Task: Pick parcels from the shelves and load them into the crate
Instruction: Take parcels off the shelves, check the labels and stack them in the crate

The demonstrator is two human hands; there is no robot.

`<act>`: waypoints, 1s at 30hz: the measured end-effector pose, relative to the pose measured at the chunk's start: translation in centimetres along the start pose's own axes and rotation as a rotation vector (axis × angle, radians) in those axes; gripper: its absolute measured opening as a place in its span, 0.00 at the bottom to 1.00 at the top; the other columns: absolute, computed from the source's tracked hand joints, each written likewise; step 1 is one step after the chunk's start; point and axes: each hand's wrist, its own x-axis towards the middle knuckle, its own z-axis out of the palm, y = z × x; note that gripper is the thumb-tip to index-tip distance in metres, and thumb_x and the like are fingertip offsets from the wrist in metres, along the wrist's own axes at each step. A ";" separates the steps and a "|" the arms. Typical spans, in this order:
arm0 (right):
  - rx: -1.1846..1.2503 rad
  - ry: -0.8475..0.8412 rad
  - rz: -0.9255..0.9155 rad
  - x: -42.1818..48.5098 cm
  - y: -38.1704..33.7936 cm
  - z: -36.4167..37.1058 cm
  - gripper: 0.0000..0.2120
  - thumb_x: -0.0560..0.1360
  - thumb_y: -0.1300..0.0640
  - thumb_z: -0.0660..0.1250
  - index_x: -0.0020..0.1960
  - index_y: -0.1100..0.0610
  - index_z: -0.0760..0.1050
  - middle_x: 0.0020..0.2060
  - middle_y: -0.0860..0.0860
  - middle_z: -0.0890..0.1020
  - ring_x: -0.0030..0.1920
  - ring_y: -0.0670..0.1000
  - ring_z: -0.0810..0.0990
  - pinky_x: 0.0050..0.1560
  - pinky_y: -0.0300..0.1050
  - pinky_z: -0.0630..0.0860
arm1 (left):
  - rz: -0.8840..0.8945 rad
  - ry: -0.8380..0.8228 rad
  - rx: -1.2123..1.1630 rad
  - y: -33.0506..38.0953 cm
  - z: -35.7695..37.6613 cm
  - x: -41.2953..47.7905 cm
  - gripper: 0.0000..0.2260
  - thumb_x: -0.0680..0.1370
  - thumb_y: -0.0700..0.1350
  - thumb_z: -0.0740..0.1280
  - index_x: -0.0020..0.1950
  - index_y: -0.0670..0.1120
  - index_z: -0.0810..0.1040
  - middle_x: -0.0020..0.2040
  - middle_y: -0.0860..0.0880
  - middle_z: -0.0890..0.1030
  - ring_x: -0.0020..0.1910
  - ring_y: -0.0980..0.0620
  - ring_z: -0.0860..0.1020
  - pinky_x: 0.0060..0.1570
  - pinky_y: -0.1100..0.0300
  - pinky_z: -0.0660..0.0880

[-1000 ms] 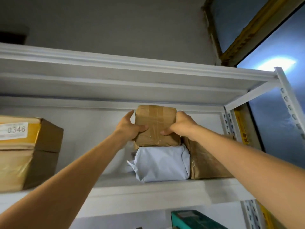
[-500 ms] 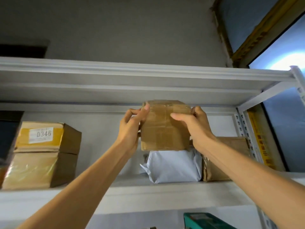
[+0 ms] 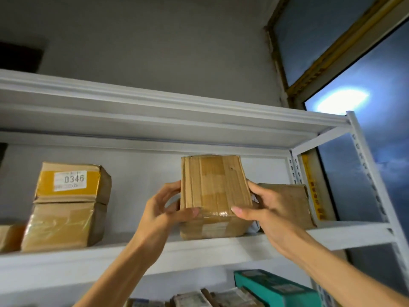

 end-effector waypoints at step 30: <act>0.281 -0.189 0.082 0.0 -1.8 -2.5 0.41 0.57 0.70 0.75 0.68 0.52 0.71 0.62 0.50 0.80 0.58 0.50 0.81 0.57 0.51 0.79 | 0.015 0.057 0.094 4.2 1.5 0.3 0.24 0.68 0.41 0.73 0.64 0.45 0.78 0.54 0.44 0.84 0.51 0.47 0.83 0.45 0.58 0.81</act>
